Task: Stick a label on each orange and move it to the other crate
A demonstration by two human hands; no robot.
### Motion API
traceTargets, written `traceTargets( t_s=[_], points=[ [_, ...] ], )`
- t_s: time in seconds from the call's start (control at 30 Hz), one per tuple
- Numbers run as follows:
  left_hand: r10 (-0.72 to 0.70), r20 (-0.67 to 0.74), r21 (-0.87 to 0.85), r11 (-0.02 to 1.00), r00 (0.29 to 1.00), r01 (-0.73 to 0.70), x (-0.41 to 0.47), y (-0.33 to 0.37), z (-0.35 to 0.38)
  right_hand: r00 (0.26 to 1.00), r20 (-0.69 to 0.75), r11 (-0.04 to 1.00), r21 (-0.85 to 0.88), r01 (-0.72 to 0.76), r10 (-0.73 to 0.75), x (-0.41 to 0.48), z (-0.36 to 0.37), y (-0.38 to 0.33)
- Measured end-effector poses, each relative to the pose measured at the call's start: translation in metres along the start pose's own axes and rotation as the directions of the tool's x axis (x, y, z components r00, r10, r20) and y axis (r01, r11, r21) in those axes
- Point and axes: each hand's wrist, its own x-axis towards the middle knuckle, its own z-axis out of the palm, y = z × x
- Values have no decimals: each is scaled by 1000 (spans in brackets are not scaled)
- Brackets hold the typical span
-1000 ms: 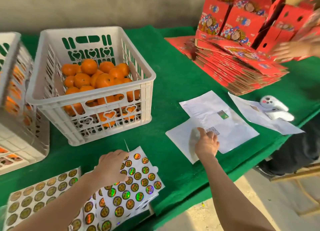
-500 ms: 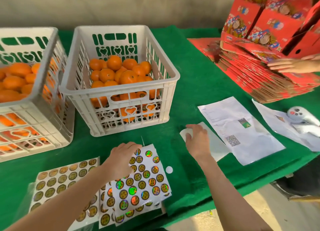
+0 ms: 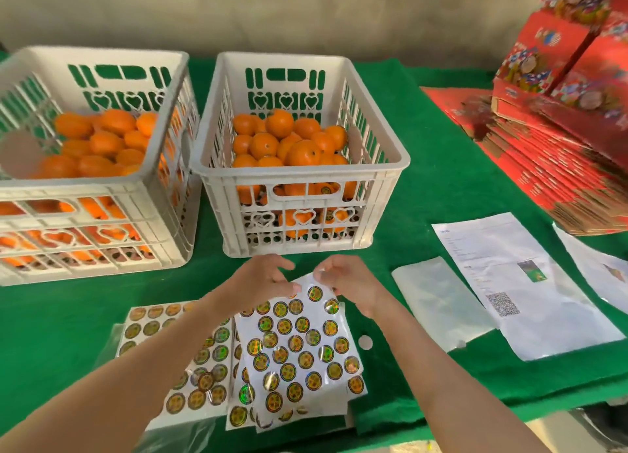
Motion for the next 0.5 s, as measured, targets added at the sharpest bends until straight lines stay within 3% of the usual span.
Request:
traceTargets(
  t_s=[0.07,0.17,0.33,0.5],
  points=[
    [6,27,29,1000,1000,-7,2,4,-5,1000,25,997,69,16,-18,-1,4,-6],
    [-26,-1,-64,998,1000,26,4,5,-5,998,54,992,125,16,-23,-4,2,-7],
    [-70,-36,-39,997,997,69,7,-5,-5,987,145,995,-61,85,-75,-12,-11,2],
    [-63,-58,27,998,996,65,13,-8,0,989,117,982,-150,112,-95,-11,-6,7]
  ],
)
